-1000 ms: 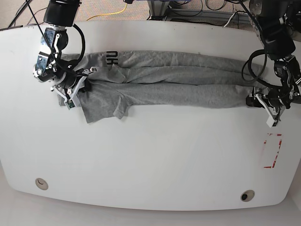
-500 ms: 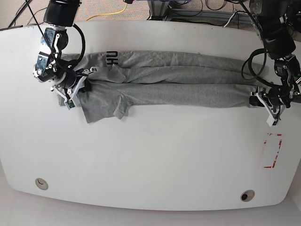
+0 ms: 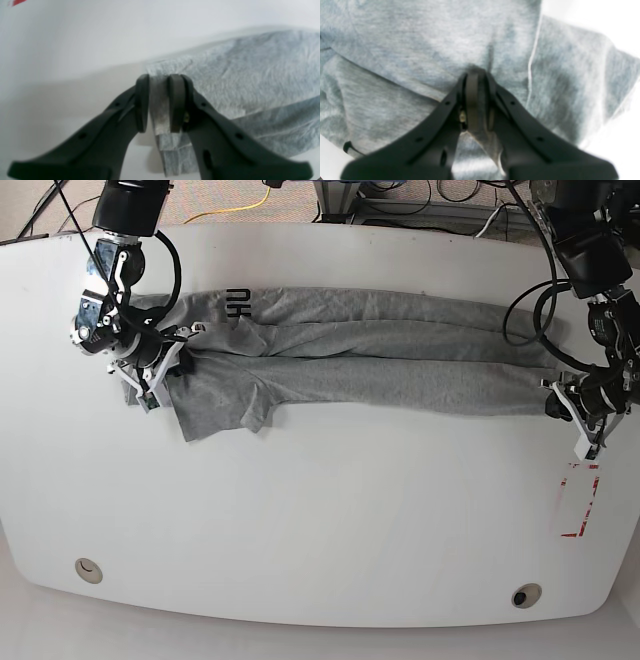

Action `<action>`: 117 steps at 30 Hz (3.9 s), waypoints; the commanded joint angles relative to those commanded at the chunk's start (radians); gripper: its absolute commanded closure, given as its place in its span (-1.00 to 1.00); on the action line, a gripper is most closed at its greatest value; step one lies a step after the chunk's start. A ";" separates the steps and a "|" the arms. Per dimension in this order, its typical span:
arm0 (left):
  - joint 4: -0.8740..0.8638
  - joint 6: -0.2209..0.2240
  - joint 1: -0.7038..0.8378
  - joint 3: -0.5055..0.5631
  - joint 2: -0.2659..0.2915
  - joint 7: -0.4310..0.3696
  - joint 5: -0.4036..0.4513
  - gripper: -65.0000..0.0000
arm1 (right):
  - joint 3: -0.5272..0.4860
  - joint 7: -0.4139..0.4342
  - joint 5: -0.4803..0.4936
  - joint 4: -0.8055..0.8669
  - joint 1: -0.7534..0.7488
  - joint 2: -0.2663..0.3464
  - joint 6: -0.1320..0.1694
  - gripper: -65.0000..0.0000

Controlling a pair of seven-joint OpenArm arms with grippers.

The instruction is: Layout the t-shirt on the table in an organized manner, then fold the t-shirt properly

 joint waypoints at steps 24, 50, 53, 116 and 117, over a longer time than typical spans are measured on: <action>-0.011 0.000 -0.003 -0.124 0.005 0.049 0.006 -0.20 | -0.002 0.000 0.000 0.000 0.002 -0.002 0.000 0.84; -0.394 0.000 -0.161 0.074 0.002 -0.114 0.008 -0.21 | 0.002 0.000 0.000 0.000 0.002 0.002 0.000 0.84; -0.394 0.010 -0.146 0.075 0.000 -0.121 0.008 -0.22 | 0.002 0.000 0.000 0.000 0.002 0.002 0.000 0.84; 0.097 0.000 0.140 -0.015 0.006 -0.020 -0.002 0.86 | 0.000 0.000 -0.002 0.000 0.005 0.000 0.000 0.84; 0.120 0.000 0.153 -0.021 0.008 -0.008 -0.002 0.86 | 0.000 0.000 -0.002 0.000 0.005 -0.002 0.000 0.84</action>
